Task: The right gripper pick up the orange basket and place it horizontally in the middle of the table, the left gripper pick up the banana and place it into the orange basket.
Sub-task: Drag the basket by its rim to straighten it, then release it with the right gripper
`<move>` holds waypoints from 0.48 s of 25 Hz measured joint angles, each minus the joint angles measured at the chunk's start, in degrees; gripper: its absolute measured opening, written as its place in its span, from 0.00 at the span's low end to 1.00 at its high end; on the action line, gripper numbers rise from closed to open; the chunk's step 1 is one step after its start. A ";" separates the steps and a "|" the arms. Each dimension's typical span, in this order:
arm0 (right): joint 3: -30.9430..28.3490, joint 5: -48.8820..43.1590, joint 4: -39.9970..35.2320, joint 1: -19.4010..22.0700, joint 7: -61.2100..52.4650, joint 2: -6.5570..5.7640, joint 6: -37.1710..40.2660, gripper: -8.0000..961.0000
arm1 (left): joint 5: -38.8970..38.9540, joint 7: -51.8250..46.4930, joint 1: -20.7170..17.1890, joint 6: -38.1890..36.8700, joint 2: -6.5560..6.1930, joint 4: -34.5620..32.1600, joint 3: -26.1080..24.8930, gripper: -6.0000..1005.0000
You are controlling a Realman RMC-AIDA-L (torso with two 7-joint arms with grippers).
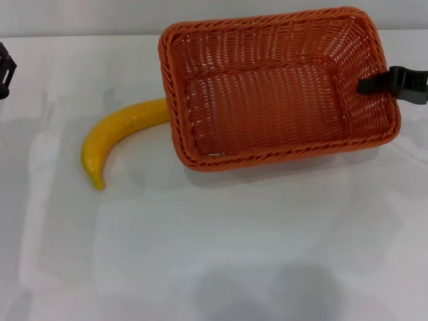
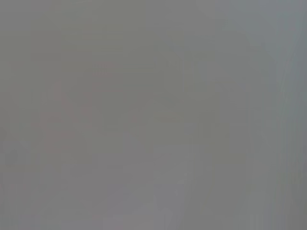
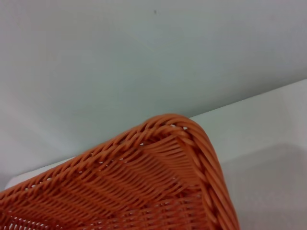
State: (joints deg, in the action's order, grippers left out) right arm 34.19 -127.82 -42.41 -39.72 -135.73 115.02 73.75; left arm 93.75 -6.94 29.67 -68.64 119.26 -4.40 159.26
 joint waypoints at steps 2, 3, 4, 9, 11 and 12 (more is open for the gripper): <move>0.00 0.19 0.06 0.02 0.14 0.02 -0.09 0.15 | -0.01 0.00 -0.03 0.00 0.00 0.00 0.00 0.86; 0.04 1.79 0.21 0.37 0.78 0.06 -0.23 0.15 | -0.05 0.00 -0.04 0.00 0.00 0.00 0.00 0.86; 0.05 2.22 0.26 0.55 1.00 0.06 -0.26 0.15 | -0.09 0.00 -0.04 0.00 0.00 0.00 0.00 0.86; 0.08 5.00 0.49 1.51 2.56 0.09 -0.36 0.15 | -0.13 0.00 -0.07 0.00 0.00 0.00 0.00 0.86; 0.10 5.13 0.73 1.58 2.63 0.14 -0.33 0.16 | -0.15 0.00 -0.12 0.00 0.00 0.00 0.02 0.86; 0.13 5.27 0.86 1.60 2.67 0.16 -0.31 0.16 | -0.15 0.00 -0.13 0.00 0.00 0.00 0.03 0.86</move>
State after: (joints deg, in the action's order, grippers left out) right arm 34.32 -122.55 -41.55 -38.12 -133.06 115.18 73.44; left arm 93.60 -6.94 29.54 -68.64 119.26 -4.40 159.29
